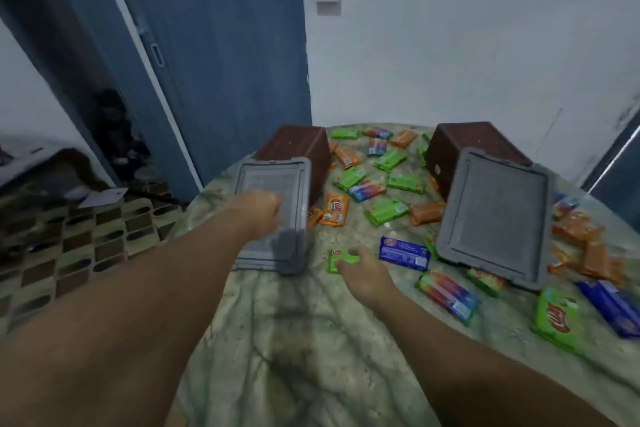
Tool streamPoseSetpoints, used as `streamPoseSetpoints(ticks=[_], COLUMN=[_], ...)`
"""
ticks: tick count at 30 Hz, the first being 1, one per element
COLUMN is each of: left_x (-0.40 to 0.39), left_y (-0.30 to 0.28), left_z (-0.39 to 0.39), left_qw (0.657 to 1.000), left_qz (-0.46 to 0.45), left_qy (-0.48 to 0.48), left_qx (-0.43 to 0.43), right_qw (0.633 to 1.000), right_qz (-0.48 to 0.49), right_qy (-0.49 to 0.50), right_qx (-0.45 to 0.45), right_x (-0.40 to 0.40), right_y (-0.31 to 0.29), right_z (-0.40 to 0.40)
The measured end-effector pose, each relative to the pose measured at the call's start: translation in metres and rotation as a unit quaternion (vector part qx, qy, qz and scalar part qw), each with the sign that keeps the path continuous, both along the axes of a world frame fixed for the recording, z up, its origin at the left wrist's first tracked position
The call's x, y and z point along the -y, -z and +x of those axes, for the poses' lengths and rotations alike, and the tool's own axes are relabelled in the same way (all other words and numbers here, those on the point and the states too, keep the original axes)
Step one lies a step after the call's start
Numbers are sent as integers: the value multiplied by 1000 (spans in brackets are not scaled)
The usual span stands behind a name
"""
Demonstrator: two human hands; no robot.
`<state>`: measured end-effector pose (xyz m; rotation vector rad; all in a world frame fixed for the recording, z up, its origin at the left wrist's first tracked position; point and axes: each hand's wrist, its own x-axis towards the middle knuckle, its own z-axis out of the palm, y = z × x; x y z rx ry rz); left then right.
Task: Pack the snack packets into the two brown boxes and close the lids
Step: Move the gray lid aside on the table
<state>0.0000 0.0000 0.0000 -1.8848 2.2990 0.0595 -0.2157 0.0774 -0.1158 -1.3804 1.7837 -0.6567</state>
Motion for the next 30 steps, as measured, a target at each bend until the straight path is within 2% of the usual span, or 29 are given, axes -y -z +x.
streamPoseSetpoints(ticks=[6, 12, 16, 20, 22, 24, 26, 28, 30], left_x=[44, 81, 102, 117, 125, 133, 142, 150, 149], left_y=[28, 44, 51, 60, 66, 68, 70, 73, 74], left_z=[60, 107, 119, 122, 121, 122, 126, 125, 119], left_qw=[999, 995, 992, 991, 988, 980, 973, 960, 923], left_qz=[5, 21, 20, 2, -36, -91, -108, -65, 14], left_qy=[36, 54, 73, 80, 79, 78, 65, 53, 31], left_qx=[-25, -83, -96, -110, -130, -157, -193, -267, -382], right_qw=[995, 990, 986, 980, 979, 972, 958, 953, 959], right_qz=[61, 38, 66, 46, 5, -49, -93, -117, -109], right_qy=[62, 135, 149, 181, 202, 220, 218, 195, 162], right_qx=[57, 27, -40, -63, -24, 68, 164, 198, 205], right_x=[33, 66, 76, 75, 72, 65, 57, 48, 42], right_y=[48, 70, 71, 65, 57, 45, 30, 14, 3], right_z=[84, 130, 137, 139, 138, 132, 122, 101, 80])
